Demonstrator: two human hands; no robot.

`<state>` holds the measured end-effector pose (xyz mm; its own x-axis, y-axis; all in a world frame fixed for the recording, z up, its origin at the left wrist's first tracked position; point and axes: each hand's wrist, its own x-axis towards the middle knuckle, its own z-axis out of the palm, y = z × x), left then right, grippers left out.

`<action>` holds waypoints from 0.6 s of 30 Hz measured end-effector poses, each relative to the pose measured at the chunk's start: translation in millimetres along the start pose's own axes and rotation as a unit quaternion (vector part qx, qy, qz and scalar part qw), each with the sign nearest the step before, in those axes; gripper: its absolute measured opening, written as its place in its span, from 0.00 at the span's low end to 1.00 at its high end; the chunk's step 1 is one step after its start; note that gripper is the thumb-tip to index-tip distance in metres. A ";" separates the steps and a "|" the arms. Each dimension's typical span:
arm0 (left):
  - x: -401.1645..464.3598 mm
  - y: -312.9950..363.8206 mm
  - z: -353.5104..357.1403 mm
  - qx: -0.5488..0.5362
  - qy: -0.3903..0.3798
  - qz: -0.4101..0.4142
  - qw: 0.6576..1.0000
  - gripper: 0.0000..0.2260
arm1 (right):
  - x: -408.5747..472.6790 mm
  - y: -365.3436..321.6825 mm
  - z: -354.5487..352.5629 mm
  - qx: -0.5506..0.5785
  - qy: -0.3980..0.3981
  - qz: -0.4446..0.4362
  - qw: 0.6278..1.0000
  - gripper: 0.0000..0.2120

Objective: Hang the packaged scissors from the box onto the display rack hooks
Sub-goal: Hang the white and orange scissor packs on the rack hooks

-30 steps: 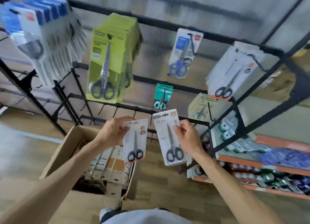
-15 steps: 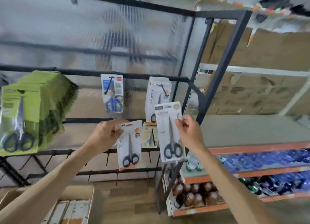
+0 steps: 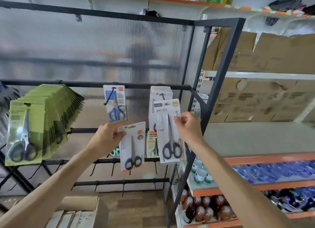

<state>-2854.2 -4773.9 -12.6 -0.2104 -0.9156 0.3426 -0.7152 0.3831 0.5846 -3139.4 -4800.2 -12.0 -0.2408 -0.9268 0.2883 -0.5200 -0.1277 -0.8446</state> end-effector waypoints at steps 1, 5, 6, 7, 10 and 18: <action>-0.1 0.1 -0.8 0.005 0.003 0.000 1.000 0.18 | 2.7 0.2 2.0 -0.005 -0.005 0.011 1.000 0.07; 1.9 3.1 -3.7 0.011 0.004 0.003 1.000 0.18 | 16.2 -1.1 13.0 -0.015 -0.013 0.040 0.999 0.08; 2.0 5.9 -4.3 0.010 0.005 0.006 1.000 0.18 | 20.8 -3.7 15.9 -0.018 -0.013 0.042 0.999 0.08; 1.5 9.6 -5.1 0.009 0.003 0.007 1.000 0.18 | 25.9 -7.2 18.7 -0.022 -0.013 0.045 0.999 0.08; -1.1 18.9 -7.2 0.003 0.003 0.014 1.000 0.18 | 38.2 -15.2 25.5 -0.027 -0.011 0.064 0.998 0.05; -20.2 25.1 -29.4 -0.007 0.009 0.009 1.000 0.18 | 28.1 -20.5 20.3 -0.031 0.002 0.019 0.999 0.06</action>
<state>-2848.3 -4742.1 16.7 -0.2110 -0.9066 0.3656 -0.7022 0.4007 0.5885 -3118.9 -4830.8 4.2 -0.2647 -0.9290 0.2587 -0.5599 -0.0703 -0.8256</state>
